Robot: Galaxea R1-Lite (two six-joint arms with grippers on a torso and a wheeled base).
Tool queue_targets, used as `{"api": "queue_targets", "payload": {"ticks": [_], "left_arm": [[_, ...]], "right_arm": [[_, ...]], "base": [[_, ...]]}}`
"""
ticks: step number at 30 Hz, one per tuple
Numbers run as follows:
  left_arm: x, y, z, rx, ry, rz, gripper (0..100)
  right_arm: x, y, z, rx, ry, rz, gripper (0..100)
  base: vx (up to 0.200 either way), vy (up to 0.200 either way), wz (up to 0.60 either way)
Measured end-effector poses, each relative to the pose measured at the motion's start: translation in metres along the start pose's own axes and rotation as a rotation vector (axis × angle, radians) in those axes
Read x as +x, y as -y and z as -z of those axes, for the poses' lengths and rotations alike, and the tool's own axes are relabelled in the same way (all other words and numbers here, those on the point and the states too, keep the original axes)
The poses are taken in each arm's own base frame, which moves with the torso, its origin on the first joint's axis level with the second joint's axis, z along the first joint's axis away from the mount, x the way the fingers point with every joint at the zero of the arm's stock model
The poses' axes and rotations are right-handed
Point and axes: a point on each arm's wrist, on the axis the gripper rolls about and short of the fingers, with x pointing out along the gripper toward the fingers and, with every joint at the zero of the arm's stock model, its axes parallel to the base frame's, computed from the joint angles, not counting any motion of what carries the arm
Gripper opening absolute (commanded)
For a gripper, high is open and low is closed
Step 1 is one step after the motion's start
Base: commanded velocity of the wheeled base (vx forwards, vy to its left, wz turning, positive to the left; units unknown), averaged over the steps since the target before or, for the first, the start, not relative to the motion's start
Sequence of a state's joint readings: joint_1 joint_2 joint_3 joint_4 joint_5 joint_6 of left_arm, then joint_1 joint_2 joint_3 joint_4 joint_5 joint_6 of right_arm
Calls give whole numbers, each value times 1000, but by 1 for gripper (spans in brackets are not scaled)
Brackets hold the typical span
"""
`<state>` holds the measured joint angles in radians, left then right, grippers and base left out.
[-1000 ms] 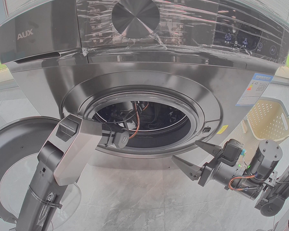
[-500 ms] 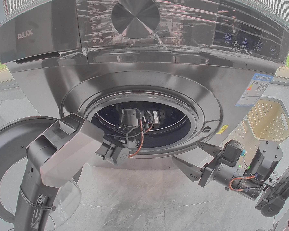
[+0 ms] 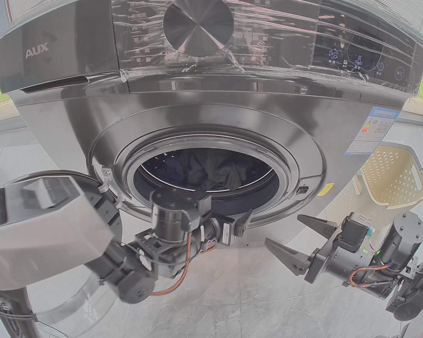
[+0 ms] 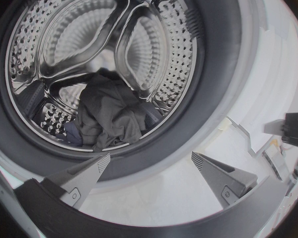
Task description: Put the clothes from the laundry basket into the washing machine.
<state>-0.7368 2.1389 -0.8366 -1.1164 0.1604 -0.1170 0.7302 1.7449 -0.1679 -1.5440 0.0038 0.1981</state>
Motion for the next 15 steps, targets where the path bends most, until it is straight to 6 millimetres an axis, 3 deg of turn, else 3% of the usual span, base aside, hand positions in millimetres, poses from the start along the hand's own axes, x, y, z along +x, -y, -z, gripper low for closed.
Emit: {"api": "queue_targets", "payload": {"ticks": [7, 15], "left_arm": [[-90, 3, -24, 12, 42, 59, 100], [-182, -17, -48, 3, 171, 46, 100]], "right_arm": [[-31, 4, -9, -9, 26, 43, 100], [-70, 21, -20, -61, 30, 180, 100]], "base": [[-200, 0, 0], [-200, 0, 0]]}}
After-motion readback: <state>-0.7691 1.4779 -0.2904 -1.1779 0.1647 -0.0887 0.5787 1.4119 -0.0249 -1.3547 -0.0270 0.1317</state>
